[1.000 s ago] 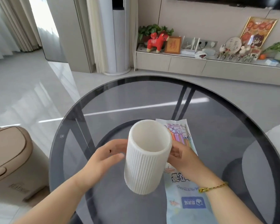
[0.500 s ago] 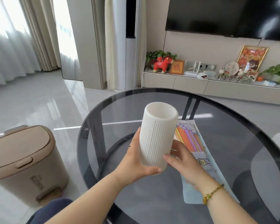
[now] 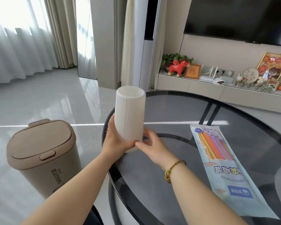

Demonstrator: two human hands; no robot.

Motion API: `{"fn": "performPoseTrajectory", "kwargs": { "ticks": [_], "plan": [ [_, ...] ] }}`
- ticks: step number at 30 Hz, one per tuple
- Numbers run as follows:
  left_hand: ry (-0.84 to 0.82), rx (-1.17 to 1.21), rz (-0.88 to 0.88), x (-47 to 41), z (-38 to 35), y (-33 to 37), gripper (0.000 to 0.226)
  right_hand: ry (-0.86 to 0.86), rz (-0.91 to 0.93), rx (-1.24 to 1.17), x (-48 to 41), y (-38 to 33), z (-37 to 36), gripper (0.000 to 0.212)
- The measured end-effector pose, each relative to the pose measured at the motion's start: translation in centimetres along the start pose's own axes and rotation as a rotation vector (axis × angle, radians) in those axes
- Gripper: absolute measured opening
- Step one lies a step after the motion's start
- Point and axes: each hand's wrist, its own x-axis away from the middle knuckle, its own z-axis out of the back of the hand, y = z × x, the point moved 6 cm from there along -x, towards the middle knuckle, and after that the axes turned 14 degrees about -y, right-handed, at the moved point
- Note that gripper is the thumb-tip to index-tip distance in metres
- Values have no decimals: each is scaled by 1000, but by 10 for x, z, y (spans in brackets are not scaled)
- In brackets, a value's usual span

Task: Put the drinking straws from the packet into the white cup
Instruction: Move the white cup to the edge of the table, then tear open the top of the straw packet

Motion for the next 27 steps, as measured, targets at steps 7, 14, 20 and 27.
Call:
{"fn": "performPoseTrajectory", "kwargs": {
  "ticks": [7, 14, 20, 27],
  "plan": [
    [-21, -40, 31, -14, 3, -7, 108, 65, -124, 95, 2, 14, 5, 56],
    [210, -239, 101, 40, 6, -2, 92, 448, -113, 175, 68, 22, 54, 39],
    [-236, -531, -260, 78, -76, 42, 64, 726, -301, 325, 147, 38, 106, 38],
    [-512, -736, -88, 74, -111, 17, 60, 760, -760, 359, 232, 78, 153, 65]
  ]
}}
